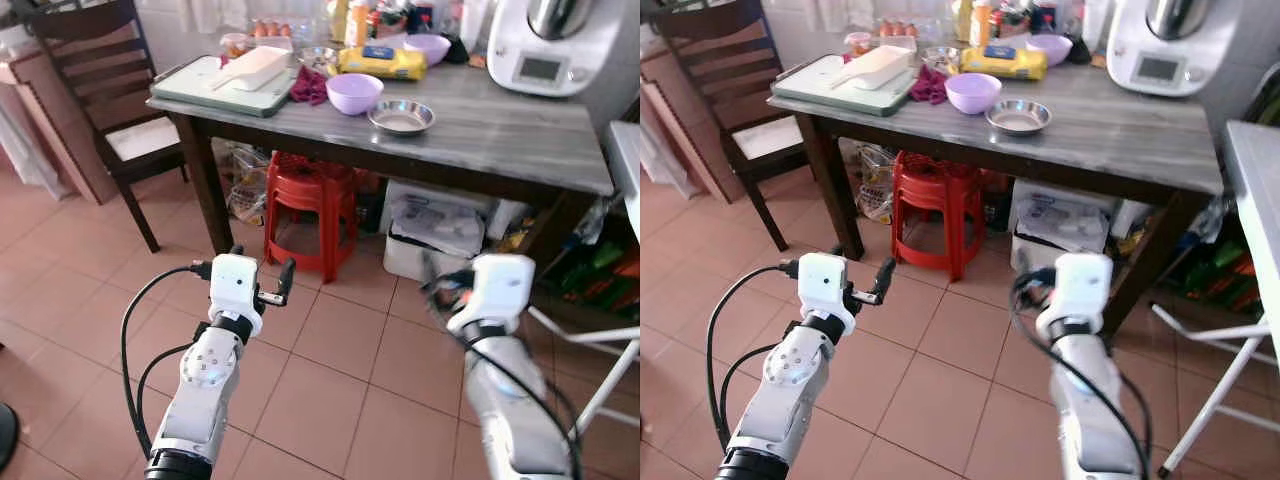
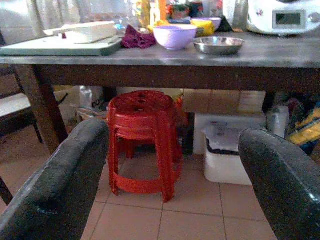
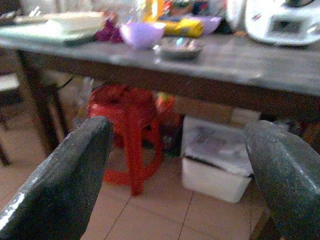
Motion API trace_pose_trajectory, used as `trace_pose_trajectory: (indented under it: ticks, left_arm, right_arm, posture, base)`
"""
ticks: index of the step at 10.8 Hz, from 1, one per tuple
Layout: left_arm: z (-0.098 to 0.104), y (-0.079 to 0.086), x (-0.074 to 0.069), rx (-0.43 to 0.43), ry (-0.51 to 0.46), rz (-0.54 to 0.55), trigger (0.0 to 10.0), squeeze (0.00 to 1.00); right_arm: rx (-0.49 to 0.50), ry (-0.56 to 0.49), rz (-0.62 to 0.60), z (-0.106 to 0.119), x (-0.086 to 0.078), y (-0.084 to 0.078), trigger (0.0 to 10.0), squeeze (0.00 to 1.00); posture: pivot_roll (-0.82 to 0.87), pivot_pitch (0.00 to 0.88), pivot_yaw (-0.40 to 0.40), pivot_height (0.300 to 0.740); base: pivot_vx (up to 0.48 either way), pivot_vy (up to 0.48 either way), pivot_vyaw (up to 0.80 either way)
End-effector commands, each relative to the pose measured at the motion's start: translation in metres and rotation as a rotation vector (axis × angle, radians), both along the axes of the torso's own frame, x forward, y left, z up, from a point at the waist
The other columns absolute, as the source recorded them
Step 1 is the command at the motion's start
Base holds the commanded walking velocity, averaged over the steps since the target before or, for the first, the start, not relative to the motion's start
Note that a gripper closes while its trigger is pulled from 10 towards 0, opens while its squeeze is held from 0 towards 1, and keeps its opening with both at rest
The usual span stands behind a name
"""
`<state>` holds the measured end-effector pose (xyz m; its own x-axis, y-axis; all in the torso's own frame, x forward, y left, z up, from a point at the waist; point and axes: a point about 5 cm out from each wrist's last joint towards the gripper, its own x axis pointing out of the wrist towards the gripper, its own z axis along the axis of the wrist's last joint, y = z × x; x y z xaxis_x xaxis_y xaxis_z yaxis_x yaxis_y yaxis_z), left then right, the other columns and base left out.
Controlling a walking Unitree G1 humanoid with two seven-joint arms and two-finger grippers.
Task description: Setting the table
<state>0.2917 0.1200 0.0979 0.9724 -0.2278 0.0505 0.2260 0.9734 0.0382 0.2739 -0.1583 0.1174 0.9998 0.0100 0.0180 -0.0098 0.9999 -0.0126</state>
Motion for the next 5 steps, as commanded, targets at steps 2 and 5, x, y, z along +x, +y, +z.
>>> trace_pose_trajectory:
  ticks: [2, 5]
  left_arm:
    - [-0.001, 0.005, -0.002, 0.020, -0.016, 0.041, 10.0, 0.00]
    - [-0.005, -0.001, 0.005, 0.029, -0.014, -0.008, 10.0, 0.00]
  right_arm:
    - [-0.016, -0.017, 0.023, 0.001, 0.005, 0.001, 10.0, 0.00]
    - [-0.048, -0.049, -0.026, 0.005, 0.005, -0.017, 10.0, 0.00]
  posture:
    - [-0.10, 0.000, 0.004, 0.740]
    - [-0.15, 0.000, 0.041, 0.740]
  base:
    - [0.000, 0.000, 0.00]
    - [0.000, 0.000, 0.00]
